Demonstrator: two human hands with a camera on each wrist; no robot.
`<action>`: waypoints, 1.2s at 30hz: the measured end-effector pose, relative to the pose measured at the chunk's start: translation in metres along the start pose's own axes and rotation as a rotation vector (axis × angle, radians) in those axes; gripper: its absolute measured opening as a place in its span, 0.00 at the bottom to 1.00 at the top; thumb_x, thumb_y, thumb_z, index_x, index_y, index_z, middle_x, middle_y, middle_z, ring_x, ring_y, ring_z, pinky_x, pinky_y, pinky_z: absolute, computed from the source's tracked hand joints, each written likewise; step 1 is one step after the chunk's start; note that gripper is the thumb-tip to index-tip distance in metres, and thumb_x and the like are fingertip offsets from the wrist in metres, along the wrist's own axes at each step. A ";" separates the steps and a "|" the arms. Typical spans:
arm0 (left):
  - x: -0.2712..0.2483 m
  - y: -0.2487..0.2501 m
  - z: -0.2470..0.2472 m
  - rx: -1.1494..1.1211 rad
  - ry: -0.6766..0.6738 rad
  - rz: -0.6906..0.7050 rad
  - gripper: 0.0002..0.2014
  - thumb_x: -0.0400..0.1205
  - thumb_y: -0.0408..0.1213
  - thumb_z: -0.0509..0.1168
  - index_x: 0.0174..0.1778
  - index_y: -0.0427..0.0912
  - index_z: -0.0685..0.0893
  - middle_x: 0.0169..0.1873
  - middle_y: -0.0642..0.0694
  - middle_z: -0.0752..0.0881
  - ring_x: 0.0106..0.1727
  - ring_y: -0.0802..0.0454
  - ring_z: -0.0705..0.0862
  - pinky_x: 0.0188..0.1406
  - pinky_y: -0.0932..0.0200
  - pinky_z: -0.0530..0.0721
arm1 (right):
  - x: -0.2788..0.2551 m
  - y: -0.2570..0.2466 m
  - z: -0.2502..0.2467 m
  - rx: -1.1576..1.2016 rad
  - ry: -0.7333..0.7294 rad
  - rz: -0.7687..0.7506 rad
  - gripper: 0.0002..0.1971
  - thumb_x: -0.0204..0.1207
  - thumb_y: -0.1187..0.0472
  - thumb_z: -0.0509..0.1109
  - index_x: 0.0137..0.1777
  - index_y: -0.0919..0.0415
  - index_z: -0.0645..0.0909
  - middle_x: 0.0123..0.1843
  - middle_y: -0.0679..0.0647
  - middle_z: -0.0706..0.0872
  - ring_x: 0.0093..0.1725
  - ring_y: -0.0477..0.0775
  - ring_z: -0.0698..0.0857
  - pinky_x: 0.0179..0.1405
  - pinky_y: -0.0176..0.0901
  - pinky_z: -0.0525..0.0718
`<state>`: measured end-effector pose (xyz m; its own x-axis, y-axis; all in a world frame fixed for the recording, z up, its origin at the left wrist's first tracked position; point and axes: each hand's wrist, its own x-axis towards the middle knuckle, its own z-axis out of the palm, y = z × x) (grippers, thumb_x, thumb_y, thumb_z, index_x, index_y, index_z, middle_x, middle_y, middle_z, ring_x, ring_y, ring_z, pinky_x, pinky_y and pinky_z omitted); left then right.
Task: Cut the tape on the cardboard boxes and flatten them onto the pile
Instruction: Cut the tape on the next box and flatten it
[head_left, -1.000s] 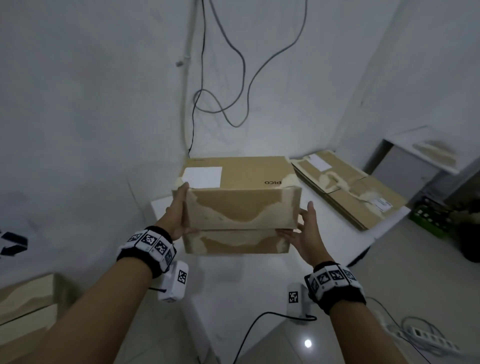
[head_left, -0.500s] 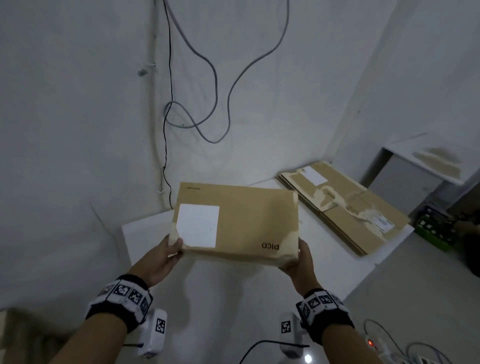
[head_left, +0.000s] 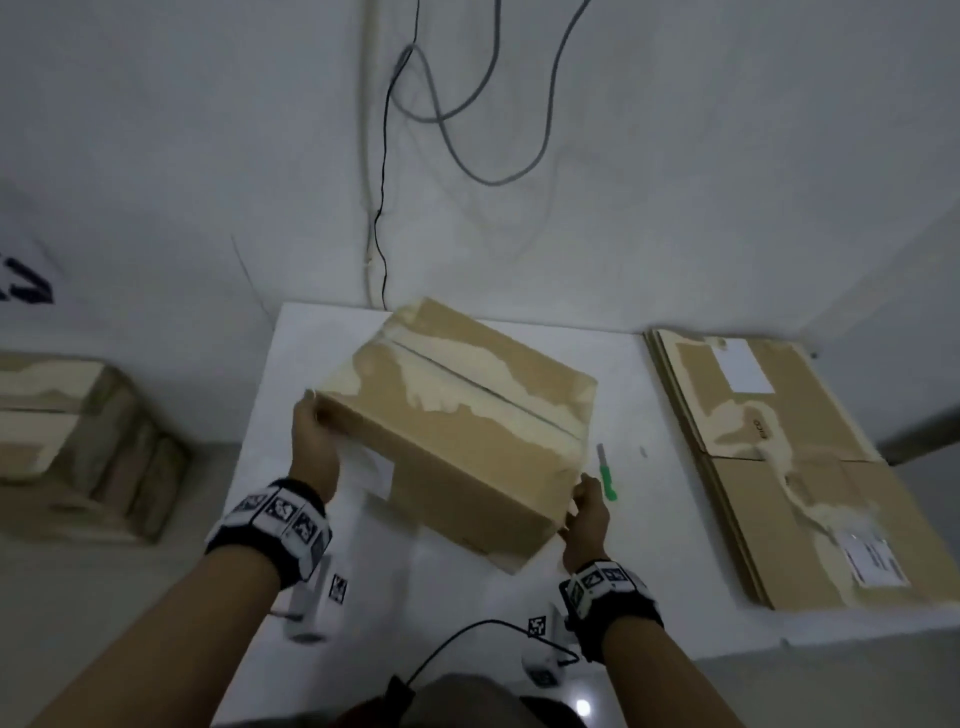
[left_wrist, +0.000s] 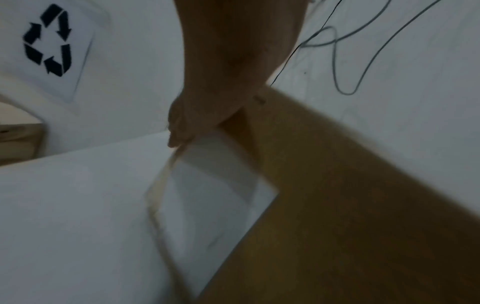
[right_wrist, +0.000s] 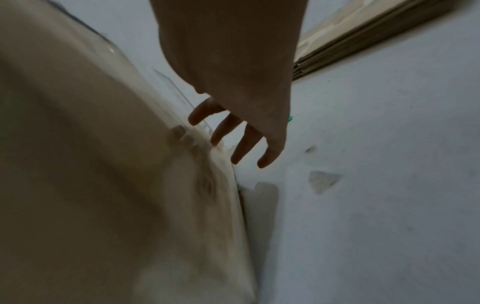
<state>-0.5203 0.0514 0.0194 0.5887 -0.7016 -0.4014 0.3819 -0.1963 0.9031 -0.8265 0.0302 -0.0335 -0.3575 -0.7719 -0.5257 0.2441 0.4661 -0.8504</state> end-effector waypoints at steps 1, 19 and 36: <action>0.000 0.002 0.008 0.156 0.036 0.056 0.20 0.88 0.49 0.53 0.67 0.41 0.79 0.64 0.38 0.79 0.67 0.43 0.77 0.67 0.55 0.75 | 0.006 0.000 -0.007 -0.046 -0.002 -0.017 0.11 0.86 0.56 0.58 0.47 0.58 0.79 0.45 0.54 0.84 0.45 0.56 0.82 0.49 0.48 0.77; -0.007 -0.026 0.054 1.264 0.238 0.444 0.34 0.83 0.58 0.53 0.81 0.42 0.58 0.80 0.36 0.61 0.80 0.35 0.56 0.74 0.28 0.56 | 0.094 0.028 -0.093 -1.108 -0.022 -0.462 0.08 0.77 0.71 0.71 0.38 0.66 0.77 0.39 0.65 0.82 0.43 0.67 0.84 0.35 0.42 0.68; 0.004 -0.009 0.043 1.352 0.070 0.512 0.28 0.85 0.58 0.48 0.82 0.62 0.56 0.81 0.39 0.56 0.81 0.36 0.53 0.75 0.28 0.54 | 0.039 -0.135 0.034 -0.419 -0.072 -0.858 0.10 0.87 0.57 0.61 0.52 0.60 0.81 0.46 0.52 0.86 0.41 0.44 0.83 0.40 0.41 0.79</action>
<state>-0.5519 0.0211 0.0166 0.4993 -0.8658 0.0333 -0.8071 -0.4508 0.3812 -0.8430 -0.0771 0.0617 -0.2052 -0.9405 0.2710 -0.4227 -0.1646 -0.8912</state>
